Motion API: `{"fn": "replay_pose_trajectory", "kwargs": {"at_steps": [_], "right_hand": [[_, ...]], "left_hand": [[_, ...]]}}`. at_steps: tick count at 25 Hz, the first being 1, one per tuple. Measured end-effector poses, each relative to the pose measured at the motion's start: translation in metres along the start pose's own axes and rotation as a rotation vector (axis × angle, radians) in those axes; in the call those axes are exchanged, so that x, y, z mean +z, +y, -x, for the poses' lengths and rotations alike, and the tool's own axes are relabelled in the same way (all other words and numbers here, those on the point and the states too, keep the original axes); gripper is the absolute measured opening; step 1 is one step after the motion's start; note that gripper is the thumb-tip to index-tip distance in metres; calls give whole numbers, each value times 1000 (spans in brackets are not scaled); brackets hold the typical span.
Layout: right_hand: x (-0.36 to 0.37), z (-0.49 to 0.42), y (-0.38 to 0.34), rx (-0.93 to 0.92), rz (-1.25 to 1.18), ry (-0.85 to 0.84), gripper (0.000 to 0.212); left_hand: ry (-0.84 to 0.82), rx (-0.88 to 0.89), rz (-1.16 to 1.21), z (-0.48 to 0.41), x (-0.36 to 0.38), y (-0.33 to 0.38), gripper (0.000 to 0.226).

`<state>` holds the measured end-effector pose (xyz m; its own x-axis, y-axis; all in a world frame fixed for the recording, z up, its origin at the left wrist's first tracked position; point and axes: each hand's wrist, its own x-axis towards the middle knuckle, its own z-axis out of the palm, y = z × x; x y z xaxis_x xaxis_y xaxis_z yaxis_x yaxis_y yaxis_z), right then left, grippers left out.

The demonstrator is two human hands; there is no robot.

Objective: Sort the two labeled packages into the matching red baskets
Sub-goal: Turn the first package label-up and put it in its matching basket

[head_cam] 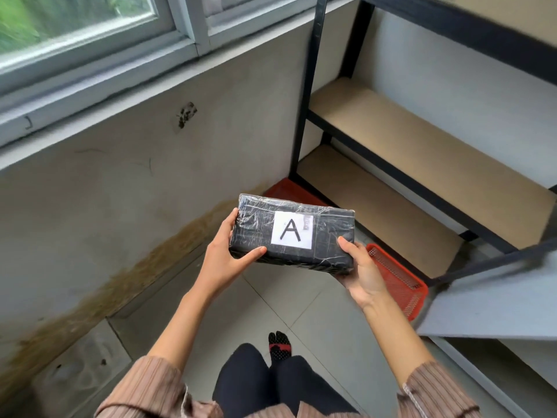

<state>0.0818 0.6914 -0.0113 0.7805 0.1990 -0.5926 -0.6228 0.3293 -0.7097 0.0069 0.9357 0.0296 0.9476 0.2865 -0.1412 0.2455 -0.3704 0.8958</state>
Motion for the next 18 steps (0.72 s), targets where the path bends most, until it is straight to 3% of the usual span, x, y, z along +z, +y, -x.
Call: {"fn": "replay_pose_trajectory", "kwargs": {"at_steps": [7,11,15,18], "right_hand": [[45,-73,-2,-28,-105,164,52],[69,-116,17,-82,-203,279,75],[81,-165,44,-116,-298,381,60],[75,-218,72,-99,-321,464,73]], "left_hand": [[-186,56,-34,-123,-25,-24,89],[-383,124,-75,-200,-37,-51,93],[-506,197,-147,-267,-33,-98,100],[-547,216,-216,-311,-14,-150,97]]}}
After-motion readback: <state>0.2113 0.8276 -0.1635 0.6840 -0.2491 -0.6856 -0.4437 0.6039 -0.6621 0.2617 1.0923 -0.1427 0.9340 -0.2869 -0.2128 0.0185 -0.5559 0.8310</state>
